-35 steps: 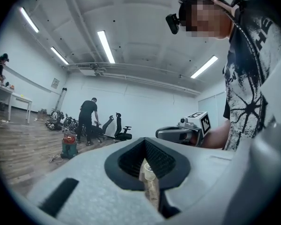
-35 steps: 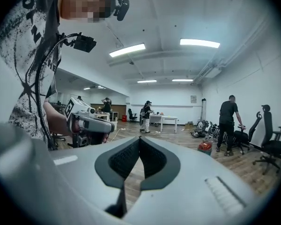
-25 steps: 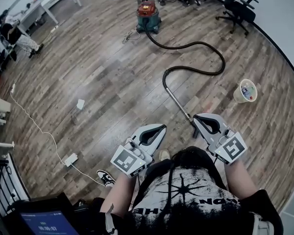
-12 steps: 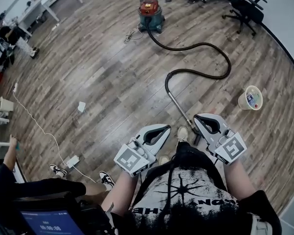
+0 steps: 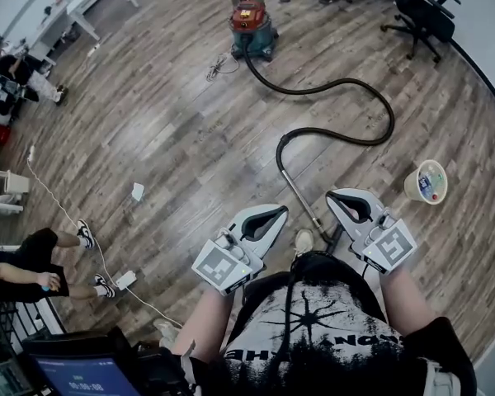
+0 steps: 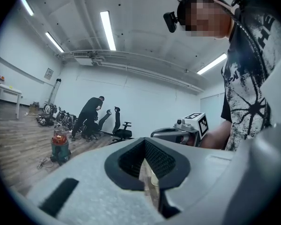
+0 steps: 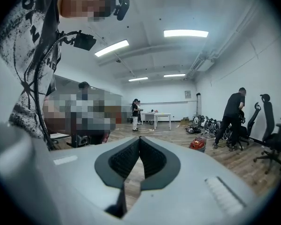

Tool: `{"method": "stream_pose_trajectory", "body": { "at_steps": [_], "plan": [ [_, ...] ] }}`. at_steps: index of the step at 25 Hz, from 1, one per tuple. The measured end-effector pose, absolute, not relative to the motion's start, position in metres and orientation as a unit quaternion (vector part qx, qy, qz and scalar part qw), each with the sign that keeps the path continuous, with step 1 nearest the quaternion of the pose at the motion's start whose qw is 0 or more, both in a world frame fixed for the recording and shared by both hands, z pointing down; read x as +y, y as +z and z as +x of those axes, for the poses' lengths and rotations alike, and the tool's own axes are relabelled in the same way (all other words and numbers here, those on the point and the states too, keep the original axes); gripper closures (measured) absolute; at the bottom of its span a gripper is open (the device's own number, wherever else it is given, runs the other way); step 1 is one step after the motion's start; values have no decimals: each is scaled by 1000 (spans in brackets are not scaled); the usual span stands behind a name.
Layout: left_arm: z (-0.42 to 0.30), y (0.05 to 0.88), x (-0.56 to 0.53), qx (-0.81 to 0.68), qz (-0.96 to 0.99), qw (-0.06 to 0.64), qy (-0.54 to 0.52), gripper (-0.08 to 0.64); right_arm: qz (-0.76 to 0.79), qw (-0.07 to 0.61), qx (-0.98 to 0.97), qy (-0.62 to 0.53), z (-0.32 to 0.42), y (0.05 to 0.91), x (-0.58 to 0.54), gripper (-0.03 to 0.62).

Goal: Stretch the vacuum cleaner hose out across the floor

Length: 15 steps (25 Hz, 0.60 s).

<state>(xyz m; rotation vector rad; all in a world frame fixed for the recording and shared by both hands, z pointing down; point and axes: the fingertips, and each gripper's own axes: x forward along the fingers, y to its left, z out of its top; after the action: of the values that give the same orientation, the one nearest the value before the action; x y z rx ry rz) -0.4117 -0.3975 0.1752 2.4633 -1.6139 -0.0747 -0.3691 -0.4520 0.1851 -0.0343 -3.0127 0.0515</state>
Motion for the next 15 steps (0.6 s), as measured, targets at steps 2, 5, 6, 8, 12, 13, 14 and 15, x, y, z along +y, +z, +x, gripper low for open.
{"method": "stream_pose_trajectory", "body": {
  "at_steps": [2,5,6,8,12,13,14,15],
  "plan": [
    [-415,178,-413,-547,831,100,-18,561,-11,74,-997,17,-372,192,-469,588],
    [-422,187,-433,-550,828,108,-4,561,-16,74,-997,14,-377,199,-491,587],
    [-424,189,-440,-551,827,110,-3,561,-16,77,-997,17,-378,202,-497,588],
    [-427,193,-450,-548,828,115,-1,561,-10,71,-997,21,-380,204,-508,587],
    [-438,193,-470,-540,835,107,3,561,-3,97,-995,28,-388,219,-522,588],
    [-443,192,-475,-538,837,105,2,561,-7,100,-995,19,-394,221,-524,588],
    [-450,192,-481,-531,841,102,2,561,-8,99,-995,7,-400,220,-525,588],
    [-455,193,-487,-518,850,97,9,561,-2,102,-995,-2,-405,220,-527,586]
  ]
}}
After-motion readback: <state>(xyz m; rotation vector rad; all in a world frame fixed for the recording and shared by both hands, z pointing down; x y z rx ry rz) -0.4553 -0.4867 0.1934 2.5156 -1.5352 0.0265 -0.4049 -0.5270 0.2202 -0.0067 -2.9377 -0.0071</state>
